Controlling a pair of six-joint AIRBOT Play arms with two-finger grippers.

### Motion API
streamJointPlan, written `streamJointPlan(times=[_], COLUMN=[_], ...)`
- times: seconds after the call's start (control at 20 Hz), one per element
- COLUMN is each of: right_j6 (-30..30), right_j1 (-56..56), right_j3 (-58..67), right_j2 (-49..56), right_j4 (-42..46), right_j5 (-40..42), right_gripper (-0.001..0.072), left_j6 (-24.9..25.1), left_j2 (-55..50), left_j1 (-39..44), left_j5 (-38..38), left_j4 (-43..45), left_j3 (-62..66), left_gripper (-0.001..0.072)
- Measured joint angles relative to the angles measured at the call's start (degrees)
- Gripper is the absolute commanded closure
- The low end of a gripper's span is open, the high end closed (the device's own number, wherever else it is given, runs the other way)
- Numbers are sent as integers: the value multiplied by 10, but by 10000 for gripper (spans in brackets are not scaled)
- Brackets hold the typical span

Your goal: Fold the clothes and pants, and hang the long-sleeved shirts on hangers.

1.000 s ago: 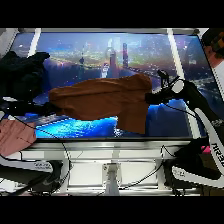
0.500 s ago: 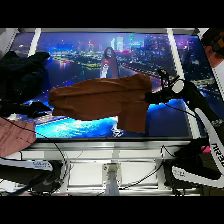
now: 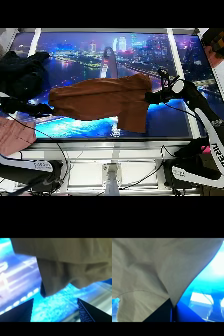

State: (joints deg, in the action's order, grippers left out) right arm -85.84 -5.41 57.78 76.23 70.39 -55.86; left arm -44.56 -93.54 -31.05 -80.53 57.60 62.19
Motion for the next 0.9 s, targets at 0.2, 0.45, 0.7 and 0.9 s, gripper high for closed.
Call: streamJointPlan(times=[0.2,0.45,0.7,0.9], right_j6=[0,0,0,7], right_j1=[0,0,0,0], right_j3=[0,0,0,2], right_j2=[0,0,0,-13], right_j4=[0,0,0,1], right_j5=[0,2,3,14], right_gripper=[698,697,697,697], left_j6=[0,0,0,0], left_j2=[0,-1,-2,4], left_j1=[30,42,48,49], left_j5=[41,64,60,21], left_j4=[7,13,19,23], left_j3=[0,0,0,10], left_gripper=[351,641,689,690])
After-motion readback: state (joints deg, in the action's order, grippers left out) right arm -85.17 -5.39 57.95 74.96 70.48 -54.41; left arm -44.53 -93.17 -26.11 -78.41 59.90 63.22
